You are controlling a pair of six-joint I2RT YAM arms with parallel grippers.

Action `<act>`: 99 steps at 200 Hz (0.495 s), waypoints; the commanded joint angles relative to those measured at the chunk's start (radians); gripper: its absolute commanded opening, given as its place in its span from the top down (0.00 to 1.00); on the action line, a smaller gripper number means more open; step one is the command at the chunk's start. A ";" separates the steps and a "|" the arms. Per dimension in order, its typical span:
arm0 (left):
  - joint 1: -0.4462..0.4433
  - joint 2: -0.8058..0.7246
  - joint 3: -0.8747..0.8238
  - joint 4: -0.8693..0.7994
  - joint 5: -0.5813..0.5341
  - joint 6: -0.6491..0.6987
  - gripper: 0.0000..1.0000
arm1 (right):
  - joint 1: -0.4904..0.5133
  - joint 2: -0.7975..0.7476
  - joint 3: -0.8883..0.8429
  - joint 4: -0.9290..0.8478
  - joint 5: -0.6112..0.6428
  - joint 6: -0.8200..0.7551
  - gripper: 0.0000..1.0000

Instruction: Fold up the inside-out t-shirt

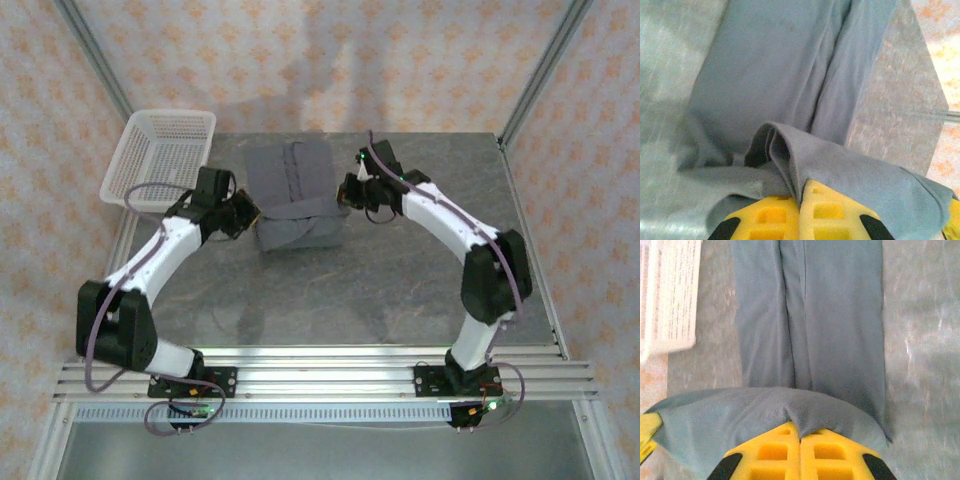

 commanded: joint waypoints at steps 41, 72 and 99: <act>0.108 0.247 0.204 0.256 -0.031 0.050 1.00 | -0.065 0.374 0.573 -0.050 0.055 -0.026 1.00; 0.129 0.377 0.304 0.281 -0.068 0.057 1.00 | -0.081 0.606 0.884 -0.122 0.038 -0.020 1.00; 0.134 0.561 0.434 0.291 -0.021 0.068 1.00 | -0.085 0.766 1.013 -0.041 -0.023 0.028 0.99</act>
